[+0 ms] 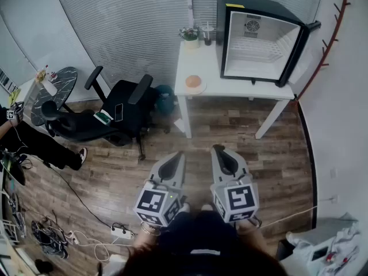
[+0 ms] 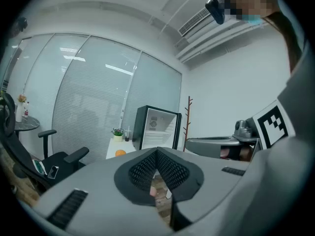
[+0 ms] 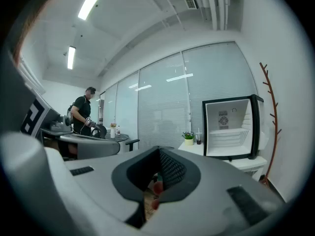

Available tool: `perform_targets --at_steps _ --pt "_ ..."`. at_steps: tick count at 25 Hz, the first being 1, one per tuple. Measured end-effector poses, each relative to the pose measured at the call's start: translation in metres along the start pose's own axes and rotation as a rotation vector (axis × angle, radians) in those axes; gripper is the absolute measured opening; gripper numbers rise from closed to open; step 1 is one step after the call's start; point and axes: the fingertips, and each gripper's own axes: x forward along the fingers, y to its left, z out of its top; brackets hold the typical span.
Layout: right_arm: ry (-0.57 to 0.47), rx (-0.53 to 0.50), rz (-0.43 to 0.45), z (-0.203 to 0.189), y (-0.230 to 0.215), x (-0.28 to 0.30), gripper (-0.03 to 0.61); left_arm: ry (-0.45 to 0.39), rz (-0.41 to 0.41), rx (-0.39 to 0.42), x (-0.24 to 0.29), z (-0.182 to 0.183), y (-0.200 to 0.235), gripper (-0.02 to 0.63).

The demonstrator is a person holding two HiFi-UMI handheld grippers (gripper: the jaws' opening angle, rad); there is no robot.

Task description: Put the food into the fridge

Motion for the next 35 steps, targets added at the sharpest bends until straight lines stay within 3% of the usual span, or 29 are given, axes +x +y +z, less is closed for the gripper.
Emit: perform_targets --at_steps 17,35 --pt "-0.024 0.031 0.073 -0.007 -0.040 -0.001 -0.003 0.009 0.071 0.000 0.022 -0.005 -0.030 0.011" --pt "-0.007 0.062 0.068 -0.007 -0.067 0.078 -0.003 0.026 0.035 0.015 0.096 0.003 0.023 0.011"
